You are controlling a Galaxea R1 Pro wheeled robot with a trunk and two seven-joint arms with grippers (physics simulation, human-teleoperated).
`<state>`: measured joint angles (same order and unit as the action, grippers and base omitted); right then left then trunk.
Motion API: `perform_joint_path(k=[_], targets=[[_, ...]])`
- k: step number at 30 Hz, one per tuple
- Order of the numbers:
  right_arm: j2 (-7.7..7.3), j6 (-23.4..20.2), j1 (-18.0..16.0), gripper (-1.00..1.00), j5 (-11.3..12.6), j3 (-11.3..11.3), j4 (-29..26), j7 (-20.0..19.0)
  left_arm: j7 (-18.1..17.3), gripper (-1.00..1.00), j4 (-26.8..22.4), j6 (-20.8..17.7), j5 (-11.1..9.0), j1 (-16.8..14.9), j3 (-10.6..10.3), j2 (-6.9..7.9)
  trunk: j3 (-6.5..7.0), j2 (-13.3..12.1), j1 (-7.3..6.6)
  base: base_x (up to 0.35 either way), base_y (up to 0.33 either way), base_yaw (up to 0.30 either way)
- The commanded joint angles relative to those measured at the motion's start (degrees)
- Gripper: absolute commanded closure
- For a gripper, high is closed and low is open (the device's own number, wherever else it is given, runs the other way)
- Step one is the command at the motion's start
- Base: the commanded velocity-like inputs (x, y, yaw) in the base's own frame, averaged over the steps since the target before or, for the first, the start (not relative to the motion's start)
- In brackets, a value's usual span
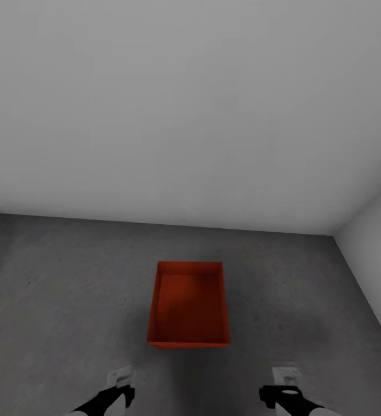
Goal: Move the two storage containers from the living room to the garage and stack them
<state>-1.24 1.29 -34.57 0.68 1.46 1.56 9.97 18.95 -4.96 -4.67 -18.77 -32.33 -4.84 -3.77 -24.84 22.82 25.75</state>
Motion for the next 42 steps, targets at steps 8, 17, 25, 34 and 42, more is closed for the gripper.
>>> perform_joint_path(k=[8,17,25,34,42], targets=[[-0.55,0.70,7.78,-1.00,-1.60,0.29,0.28,0.08,0.30,-1.00,4.56,2.16,-0.42,1.94,-0.61,0.04,-0.07,0.09,0.03,0.000,0.000,0.000],[-0.51,2.92,18.03,-1.00,-5.23,0.30,0.29,-0.37,0.23,-1.00,4.86,7.66,-0.39,10.75,-0.57,0.04,-0.07,0.09,0.03,0.000,0.000,0.000],[0.02,3.86,22.35,-1.00,-5.58,0.22,0.29,-7.08,-8.14,-1.00,4.95,8.02,-0.59,13.66,-0.53,1.72,-0.07,0.09,0.03,0.000,0.000,0.000],[0.30,6.51,23.48,-1.00,-5.22,0.09,0.29,-8.38,-10.16,-1.00,4.95,8.09,-0.96,14.55,-0.52,2.44,-0.07,0.09,0.03,0.000,0.000,0.000],[0.40,6.37,23.49,-1.00,-5.35,0.12,0.29,-8.39,-10.25,-1.00,4.96,8.09,-1.06,15.68,-0.52,2.51,0.19,0.09,0.03,0.000,0.000,0.000]])
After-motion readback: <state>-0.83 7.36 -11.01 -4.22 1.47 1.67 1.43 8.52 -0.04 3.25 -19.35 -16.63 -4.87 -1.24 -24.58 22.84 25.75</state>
